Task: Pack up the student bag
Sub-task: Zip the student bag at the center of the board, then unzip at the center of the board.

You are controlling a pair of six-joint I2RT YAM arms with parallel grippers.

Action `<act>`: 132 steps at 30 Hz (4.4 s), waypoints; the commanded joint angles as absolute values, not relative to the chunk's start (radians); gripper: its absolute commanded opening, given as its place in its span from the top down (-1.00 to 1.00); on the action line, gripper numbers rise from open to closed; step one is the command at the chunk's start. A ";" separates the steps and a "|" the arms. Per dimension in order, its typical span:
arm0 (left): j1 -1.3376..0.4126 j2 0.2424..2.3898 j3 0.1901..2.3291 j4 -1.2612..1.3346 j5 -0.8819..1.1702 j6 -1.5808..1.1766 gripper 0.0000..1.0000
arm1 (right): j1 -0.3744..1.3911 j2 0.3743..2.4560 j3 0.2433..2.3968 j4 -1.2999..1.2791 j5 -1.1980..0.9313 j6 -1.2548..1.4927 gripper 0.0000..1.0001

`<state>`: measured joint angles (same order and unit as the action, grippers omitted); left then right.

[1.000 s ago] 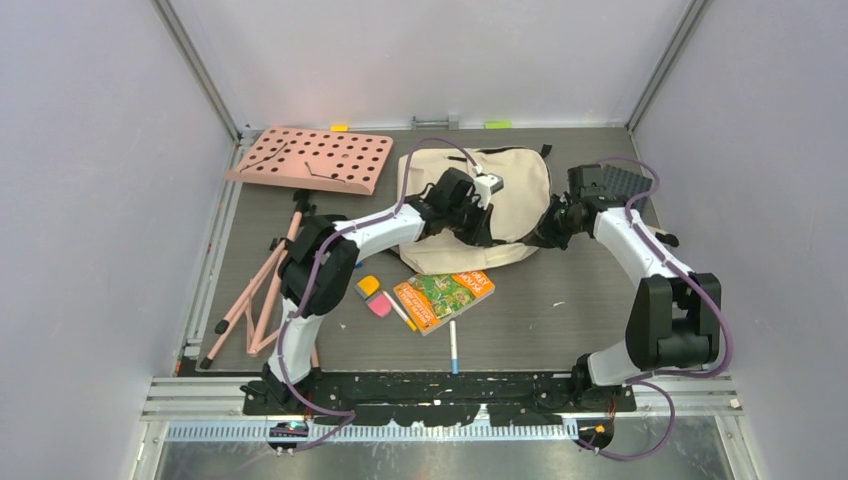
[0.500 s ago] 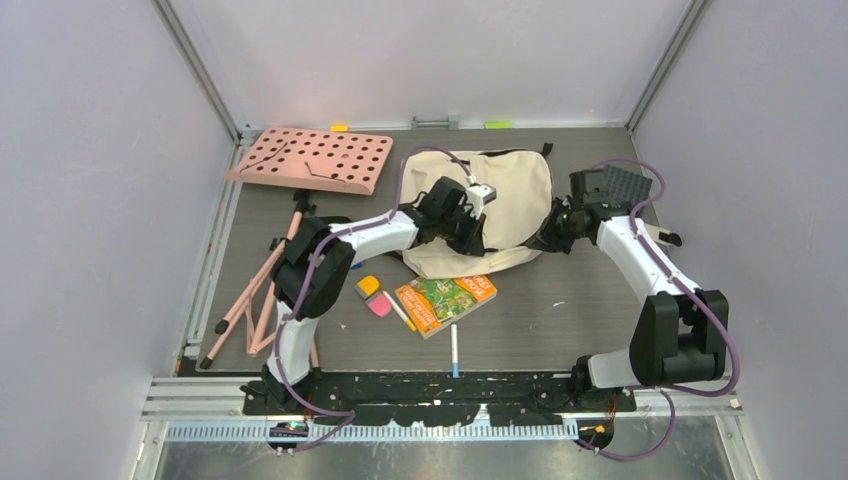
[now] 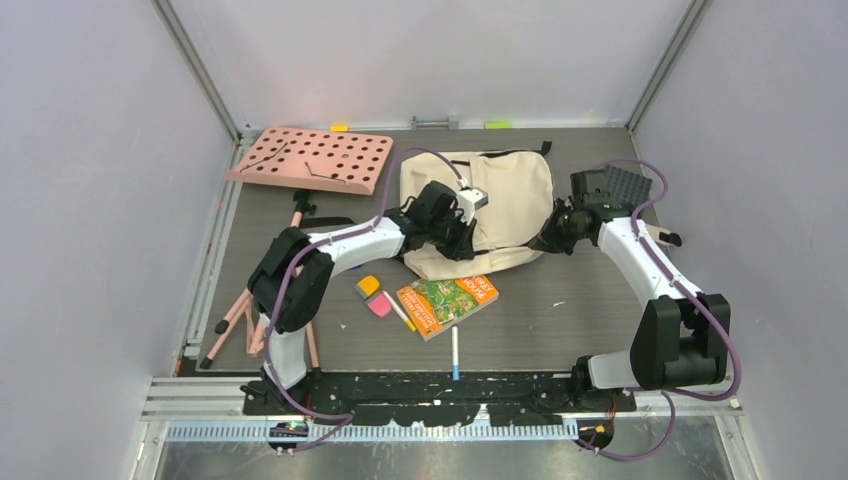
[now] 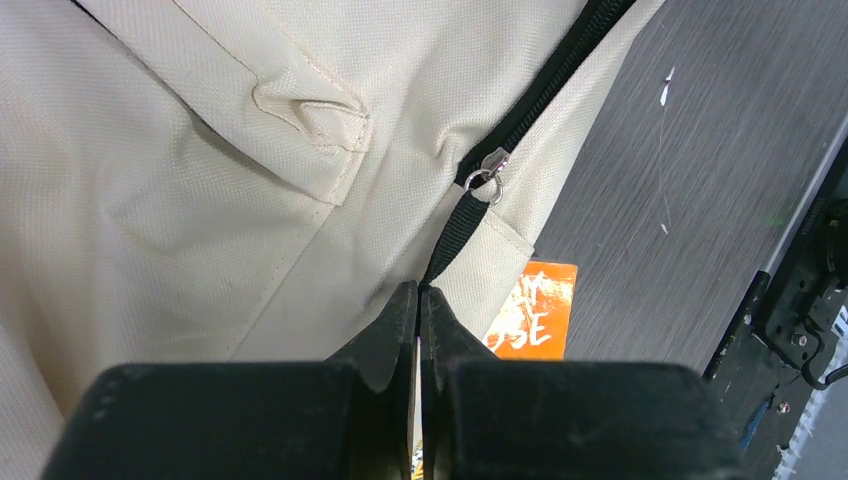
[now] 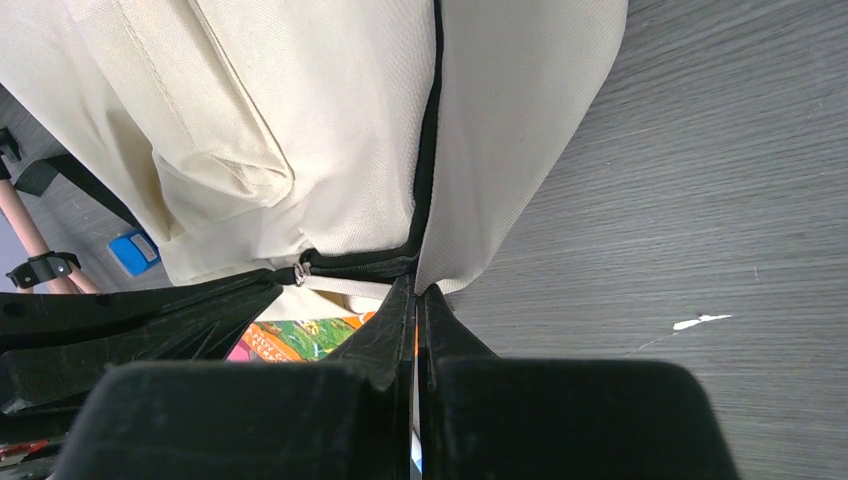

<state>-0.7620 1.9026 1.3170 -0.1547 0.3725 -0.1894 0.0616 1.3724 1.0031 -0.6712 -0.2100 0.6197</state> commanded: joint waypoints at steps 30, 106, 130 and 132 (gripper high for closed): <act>-0.627 1.812 1.419 -0.424 0.175 -0.213 -0.72 | -0.061 1.555 1.216 -0.648 -0.181 0.427 -0.06; -0.479 1.869 1.301 -0.328 0.374 -0.727 -0.54 | 0.518 1.943 1.531 -0.648 0.083 -0.073 0.01; -0.465 1.970 1.358 -0.341 0.345 -0.724 0.34 | 0.575 1.947 1.440 -0.661 0.161 -0.099 0.16; -0.461 1.970 1.355 -0.338 0.346 -0.727 0.35 | 0.580 1.944 1.434 -0.662 0.160 -0.105 0.14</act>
<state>-0.4740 1.9842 1.3293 -0.3668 0.3565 -0.7303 0.5636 1.9720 1.4540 -0.6479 0.1699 -0.0856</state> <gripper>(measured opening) 0.334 0.423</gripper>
